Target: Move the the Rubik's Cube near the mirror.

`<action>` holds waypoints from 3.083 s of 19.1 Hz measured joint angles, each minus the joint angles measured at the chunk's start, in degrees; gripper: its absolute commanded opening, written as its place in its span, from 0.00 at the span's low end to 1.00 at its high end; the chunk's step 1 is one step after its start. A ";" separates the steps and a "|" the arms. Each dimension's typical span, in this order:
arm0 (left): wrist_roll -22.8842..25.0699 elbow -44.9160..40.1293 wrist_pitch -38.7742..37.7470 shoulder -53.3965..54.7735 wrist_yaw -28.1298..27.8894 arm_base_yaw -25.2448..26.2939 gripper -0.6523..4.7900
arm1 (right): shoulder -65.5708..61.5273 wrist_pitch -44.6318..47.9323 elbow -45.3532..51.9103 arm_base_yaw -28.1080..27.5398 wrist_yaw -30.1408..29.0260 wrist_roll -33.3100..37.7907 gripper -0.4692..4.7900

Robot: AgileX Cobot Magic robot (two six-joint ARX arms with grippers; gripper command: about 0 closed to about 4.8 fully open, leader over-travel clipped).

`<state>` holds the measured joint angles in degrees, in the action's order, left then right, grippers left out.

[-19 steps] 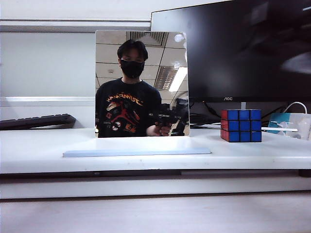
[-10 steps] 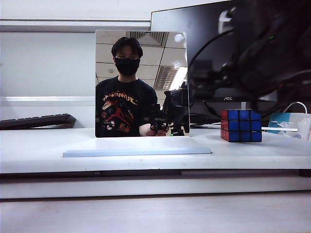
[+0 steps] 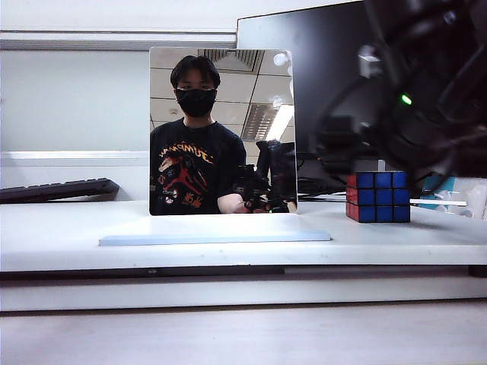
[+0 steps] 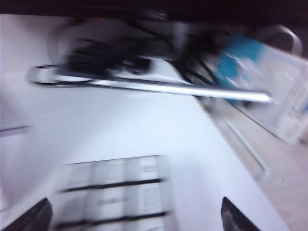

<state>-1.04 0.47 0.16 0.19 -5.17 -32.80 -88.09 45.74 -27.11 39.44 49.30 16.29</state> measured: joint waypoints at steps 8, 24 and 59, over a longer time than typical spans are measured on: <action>0.00 0.00 0.02 0.00 0.00 -0.07 0.16 | 0.20 -2.73 -0.46 -6.23 -19.39 5.07 1.00; 0.00 0.00 0.00 0.00 0.00 -0.07 0.16 | -3.06 1.66 -2.32 -6.49 -16.50 5.07 0.74; 0.00 0.00 0.00 0.00 0.00 -0.07 0.16 | -3.82 -2.32 -6.32 -4.94 -21.05 -0.63 1.00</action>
<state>-1.04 0.47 0.16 0.19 -5.17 -32.86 -91.92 43.42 -33.43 34.50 28.25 15.66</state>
